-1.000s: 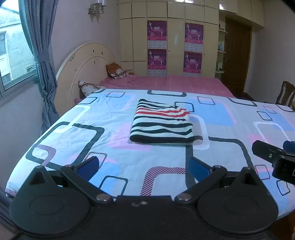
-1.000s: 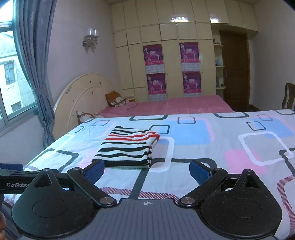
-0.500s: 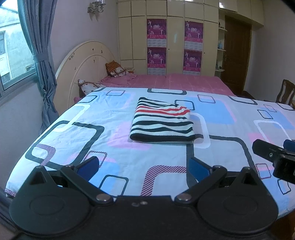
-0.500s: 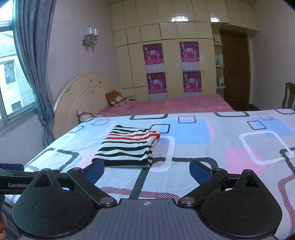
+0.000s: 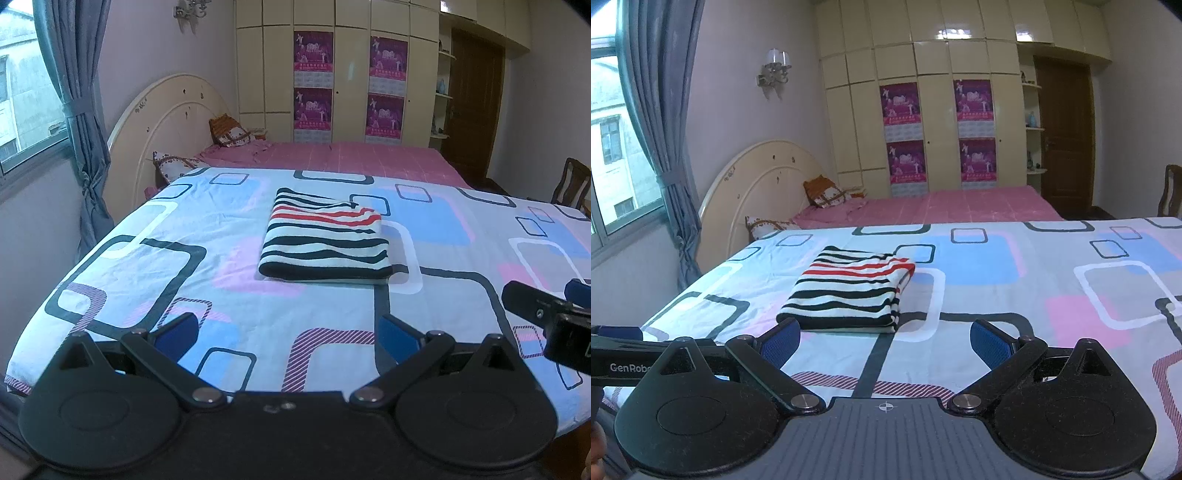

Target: Fold small clothes

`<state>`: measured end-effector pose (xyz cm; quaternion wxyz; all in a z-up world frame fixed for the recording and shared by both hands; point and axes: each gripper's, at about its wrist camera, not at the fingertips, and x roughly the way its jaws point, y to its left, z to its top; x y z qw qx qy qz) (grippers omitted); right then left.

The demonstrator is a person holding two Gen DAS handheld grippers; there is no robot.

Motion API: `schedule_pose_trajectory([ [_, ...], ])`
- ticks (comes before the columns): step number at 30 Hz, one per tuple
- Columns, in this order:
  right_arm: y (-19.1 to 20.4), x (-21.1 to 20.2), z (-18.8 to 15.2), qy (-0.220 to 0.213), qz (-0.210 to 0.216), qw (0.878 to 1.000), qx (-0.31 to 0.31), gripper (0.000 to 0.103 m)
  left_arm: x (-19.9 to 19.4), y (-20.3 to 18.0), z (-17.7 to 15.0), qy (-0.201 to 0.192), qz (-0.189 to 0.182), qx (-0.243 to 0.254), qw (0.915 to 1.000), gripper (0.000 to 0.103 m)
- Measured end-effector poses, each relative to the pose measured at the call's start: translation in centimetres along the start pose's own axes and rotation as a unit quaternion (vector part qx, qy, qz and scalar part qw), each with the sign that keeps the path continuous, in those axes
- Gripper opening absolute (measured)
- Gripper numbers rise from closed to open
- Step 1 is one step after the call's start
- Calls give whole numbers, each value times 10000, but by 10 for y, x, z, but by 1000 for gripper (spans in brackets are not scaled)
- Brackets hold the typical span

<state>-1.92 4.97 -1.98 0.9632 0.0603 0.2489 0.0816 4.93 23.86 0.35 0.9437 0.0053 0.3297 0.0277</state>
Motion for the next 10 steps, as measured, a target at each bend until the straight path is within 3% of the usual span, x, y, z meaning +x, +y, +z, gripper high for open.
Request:
schedule_pose_trajectory([
  [6,-1,9,1,71,-21,10000,16,98,10,-1,2,-97,-246,55,9996,101],
  [10,-3,20,0,156,-89,9998,23,98,23,-6,6,-151,-197,203,9995,103],
])
